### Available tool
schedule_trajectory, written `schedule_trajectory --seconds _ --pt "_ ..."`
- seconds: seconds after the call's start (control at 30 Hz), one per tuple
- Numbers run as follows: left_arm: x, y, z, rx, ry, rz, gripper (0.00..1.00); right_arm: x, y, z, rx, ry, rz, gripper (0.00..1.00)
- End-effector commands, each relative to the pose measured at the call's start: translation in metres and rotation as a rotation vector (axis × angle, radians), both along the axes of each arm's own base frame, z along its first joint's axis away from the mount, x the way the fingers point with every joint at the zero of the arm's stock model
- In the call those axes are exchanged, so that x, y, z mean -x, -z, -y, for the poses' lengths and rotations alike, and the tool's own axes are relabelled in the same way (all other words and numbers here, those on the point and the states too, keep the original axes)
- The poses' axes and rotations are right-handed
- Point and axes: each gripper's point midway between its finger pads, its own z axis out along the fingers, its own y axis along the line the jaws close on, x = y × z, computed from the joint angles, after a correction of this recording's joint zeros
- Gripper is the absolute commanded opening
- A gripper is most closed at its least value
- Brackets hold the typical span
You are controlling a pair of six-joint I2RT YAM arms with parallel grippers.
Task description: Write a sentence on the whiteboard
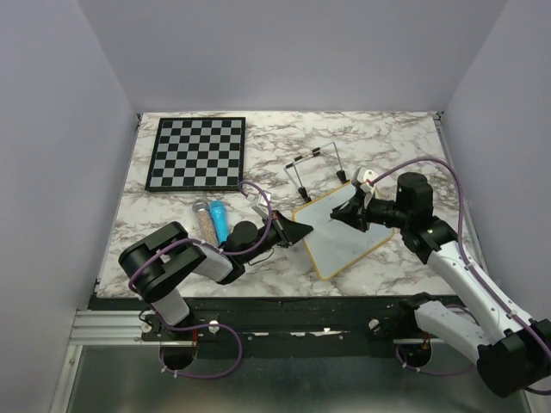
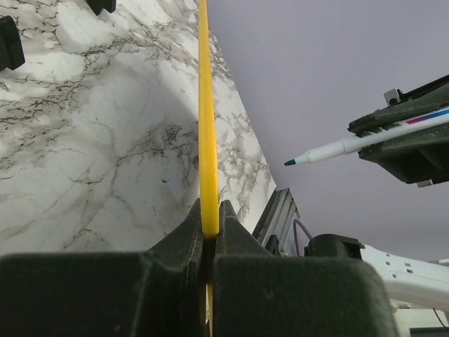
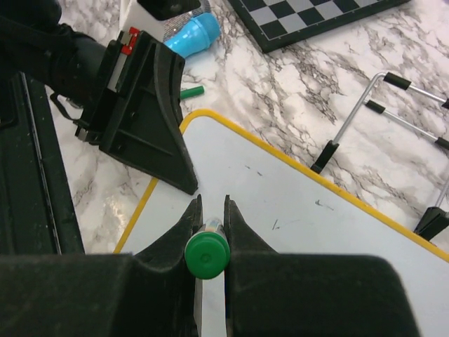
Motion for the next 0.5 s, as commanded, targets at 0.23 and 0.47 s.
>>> schedule_trajectory --seconds 0.23,0.47 --pt "-0.005 -0.040 0.007 0.150 -0.016 0.060 0.00 -0.022 0.003 -0.021 -0.026 0.116 0.009 0.00" --pt "-0.002 -0.039 0.009 0.118 0.009 0.108 0.00 -0.025 0.018 -0.019 -0.028 0.170 -0.078 0.01"
